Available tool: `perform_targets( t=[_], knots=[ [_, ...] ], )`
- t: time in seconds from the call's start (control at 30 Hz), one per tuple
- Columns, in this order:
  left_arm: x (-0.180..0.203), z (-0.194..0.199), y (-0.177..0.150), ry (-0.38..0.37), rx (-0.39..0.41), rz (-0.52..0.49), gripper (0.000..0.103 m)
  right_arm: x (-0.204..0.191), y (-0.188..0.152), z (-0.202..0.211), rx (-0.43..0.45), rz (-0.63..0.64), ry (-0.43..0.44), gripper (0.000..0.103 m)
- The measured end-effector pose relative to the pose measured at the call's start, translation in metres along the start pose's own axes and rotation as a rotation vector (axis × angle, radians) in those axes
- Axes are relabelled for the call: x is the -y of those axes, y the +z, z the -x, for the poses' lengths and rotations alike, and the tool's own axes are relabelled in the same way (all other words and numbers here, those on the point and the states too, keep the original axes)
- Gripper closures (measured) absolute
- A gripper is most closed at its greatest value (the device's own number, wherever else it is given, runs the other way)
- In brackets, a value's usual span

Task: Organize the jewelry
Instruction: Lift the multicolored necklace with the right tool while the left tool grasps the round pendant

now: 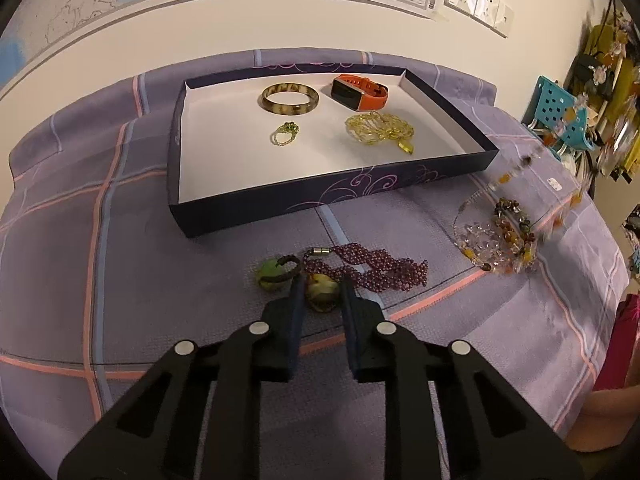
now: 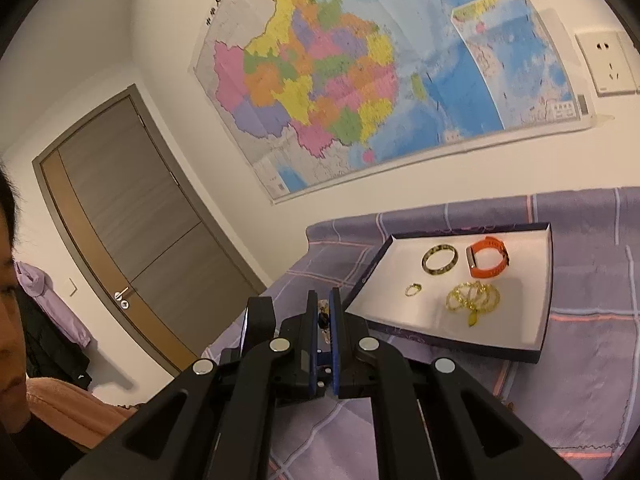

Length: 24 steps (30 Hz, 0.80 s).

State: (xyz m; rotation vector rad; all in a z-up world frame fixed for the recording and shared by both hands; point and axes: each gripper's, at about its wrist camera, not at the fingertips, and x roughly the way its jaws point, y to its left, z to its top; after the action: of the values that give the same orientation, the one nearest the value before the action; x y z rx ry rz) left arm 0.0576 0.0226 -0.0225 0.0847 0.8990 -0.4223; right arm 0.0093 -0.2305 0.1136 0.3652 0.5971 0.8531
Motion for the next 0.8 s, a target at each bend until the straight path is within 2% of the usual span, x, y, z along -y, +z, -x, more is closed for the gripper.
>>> perform_targets(
  t=[0.37, 0.63, 0.8],
  knots=[
    [0.0, 0.017, -0.003, -0.003, 0.031, 0.02, 0.086, -0.002, 0.008, -0.002, 0.014, 0.009, 0.006, 0.099],
    [0.003, 0.043, 0.012, -0.025, 0.102, 0.015, 0.086, -0.008, 0.023, 0.004, 0.052, 0.027, 0.01, 0.099],
    [0.007, 0.049, 0.025, -0.014, 0.124, 0.008, 0.086, -0.008, 0.033, 0.005, 0.073, 0.031, -0.001, 0.099]
  ],
)
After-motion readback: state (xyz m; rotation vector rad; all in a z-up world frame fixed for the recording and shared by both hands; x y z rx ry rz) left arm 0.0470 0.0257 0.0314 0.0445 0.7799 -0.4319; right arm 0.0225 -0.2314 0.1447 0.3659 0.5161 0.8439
